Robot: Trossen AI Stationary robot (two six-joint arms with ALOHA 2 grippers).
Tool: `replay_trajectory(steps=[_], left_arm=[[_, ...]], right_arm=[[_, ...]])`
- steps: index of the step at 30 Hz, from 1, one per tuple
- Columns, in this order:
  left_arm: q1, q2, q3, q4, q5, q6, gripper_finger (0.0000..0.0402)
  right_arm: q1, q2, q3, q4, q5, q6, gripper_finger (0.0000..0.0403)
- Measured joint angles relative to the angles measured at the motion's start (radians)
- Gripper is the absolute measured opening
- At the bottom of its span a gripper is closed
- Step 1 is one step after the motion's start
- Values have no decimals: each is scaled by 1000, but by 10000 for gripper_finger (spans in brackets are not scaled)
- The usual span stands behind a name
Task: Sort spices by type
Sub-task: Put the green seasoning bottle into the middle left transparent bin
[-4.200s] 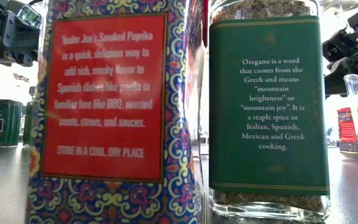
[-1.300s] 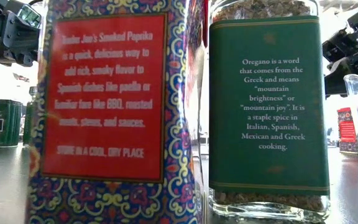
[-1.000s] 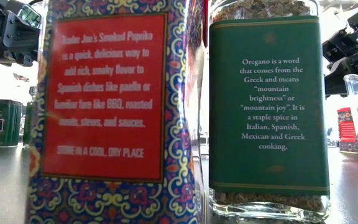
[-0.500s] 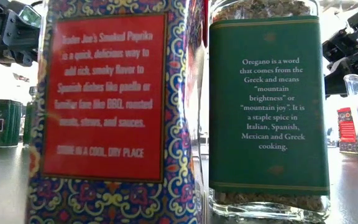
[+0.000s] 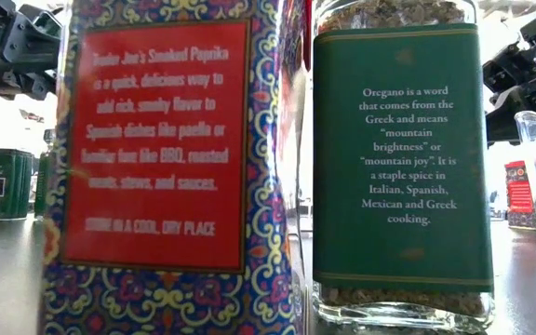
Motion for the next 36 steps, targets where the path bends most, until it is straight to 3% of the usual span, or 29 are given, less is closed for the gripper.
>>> replay_trajectory(steps=[13,24,31,36], left_arm=[[0,25,54,-61,35,45,282],[0,172,151,-75,27,54,282],[0,307,292,-139,-63,101,282],[1,429,430,-212,-227,98,282]], right_arm=[[0,0,0,0,0,0,286],[0,0,0,0,0,0,286],[0,0,0,0,0,0,286],[0,0,0,0,0,0,286]])
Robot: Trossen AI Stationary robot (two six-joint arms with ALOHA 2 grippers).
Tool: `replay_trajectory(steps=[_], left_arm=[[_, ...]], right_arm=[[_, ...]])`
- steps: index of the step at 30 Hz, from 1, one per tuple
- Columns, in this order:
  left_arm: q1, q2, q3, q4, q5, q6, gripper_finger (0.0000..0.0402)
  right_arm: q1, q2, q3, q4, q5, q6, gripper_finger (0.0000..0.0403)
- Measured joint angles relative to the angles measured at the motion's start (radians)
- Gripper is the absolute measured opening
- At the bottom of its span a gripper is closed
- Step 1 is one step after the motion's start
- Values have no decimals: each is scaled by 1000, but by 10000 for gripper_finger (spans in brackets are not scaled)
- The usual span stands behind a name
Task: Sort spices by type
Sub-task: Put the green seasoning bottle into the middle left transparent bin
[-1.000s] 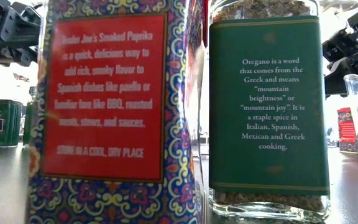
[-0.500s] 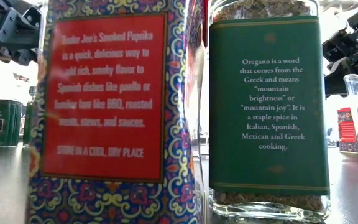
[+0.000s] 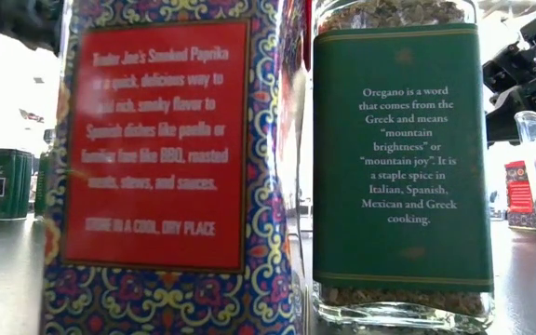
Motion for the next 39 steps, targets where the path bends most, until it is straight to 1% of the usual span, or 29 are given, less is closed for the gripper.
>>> replay_trajectory(steps=[4,6,11,15,18,23,26,31,35,39], left_arm=[[0,112,133,-77,-31,-92,282],[0,171,208,-136,-64,-130,282],[-5,316,417,-348,-160,-244,282],[-40,417,568,-515,-204,-383,282],[-83,475,631,-609,-217,-476,282],[-128,508,635,-676,-214,-625,282],[-144,507,621,-769,-192,-740,282],[-151,507,611,-925,-157,-883,282],[-151,507,610,-951,-153,-920,282],[-151,507,610,-957,-153,-891,282]], right_arm=[[0,0,0,0,0,0,286],[0,0,0,0,0,0,286],[0,0,0,0,0,0,286],[0,0,0,0,0,0,286],[0,0,0,0,0,0,286],[0,0,0,0,0,0,286],[0,0,0,0,0,0,286],[0,0,0,0,0,0,286],[0,0,0,0,0,0,286],[0,0,0,0,0,0,286]])
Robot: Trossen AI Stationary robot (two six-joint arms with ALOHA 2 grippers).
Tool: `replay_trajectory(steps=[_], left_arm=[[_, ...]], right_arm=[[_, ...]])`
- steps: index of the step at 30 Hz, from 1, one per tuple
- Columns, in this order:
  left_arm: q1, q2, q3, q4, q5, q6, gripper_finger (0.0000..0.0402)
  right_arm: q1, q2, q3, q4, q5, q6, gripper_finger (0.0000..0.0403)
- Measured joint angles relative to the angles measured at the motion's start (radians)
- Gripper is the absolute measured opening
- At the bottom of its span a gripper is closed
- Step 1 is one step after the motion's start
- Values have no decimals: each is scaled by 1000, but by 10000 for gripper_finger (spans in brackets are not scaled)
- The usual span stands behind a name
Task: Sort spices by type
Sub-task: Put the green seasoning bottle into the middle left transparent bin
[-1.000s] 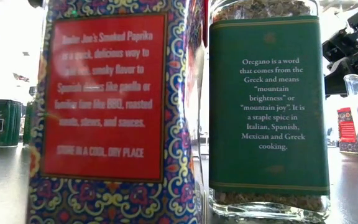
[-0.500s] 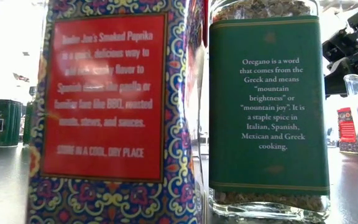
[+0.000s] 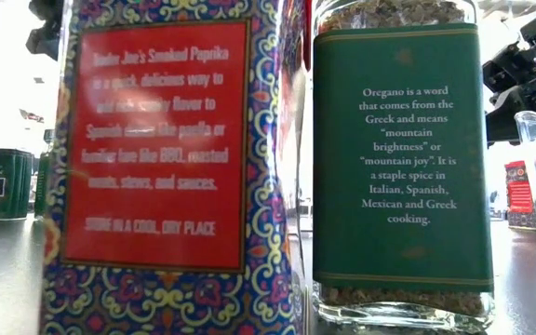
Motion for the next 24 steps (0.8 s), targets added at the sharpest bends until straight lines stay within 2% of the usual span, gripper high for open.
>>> replay_trajectory(steps=[4,8,18,24], left_arm=[[0,0,-3,-22,8,53,282],[0,0,-42,-27,74,94,282],[0,0,-181,-14,138,100,282],[0,0,-240,50,157,125,282]], right_arm=[[0,0,0,0,0,0,286],[0,0,0,0,0,0,286],[0,0,0,0,0,0,286],[0,0,0,0,0,0,286]])
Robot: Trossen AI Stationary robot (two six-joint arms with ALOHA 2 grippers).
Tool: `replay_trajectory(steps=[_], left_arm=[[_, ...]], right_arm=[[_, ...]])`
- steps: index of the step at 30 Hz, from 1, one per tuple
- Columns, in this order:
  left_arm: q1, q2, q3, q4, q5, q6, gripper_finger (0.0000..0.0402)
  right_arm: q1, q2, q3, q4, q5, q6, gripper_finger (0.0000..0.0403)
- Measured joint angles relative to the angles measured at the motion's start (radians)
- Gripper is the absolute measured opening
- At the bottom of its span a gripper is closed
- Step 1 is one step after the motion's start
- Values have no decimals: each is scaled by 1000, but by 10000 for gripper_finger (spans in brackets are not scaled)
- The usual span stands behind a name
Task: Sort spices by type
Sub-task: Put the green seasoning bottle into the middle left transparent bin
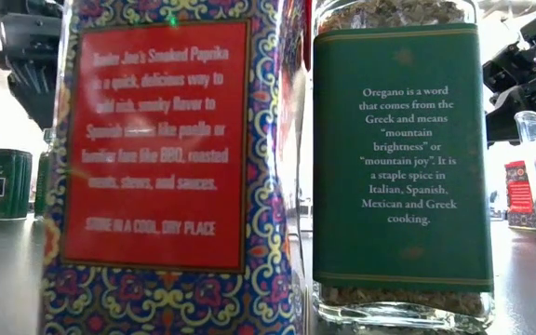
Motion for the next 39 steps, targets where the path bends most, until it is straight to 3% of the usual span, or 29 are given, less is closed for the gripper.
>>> replay_trajectory(steps=[14,24,39], left_arm=[[0,0,-145,182,2,3,282],[39,0,-153,193,-15,3,279],[83,0,-152,192,-18,3,194]], right_arm=[[0,0,0,0,0,0,286],[0,0,0,0,0,0,286],[0,0,0,0,0,0,286]])
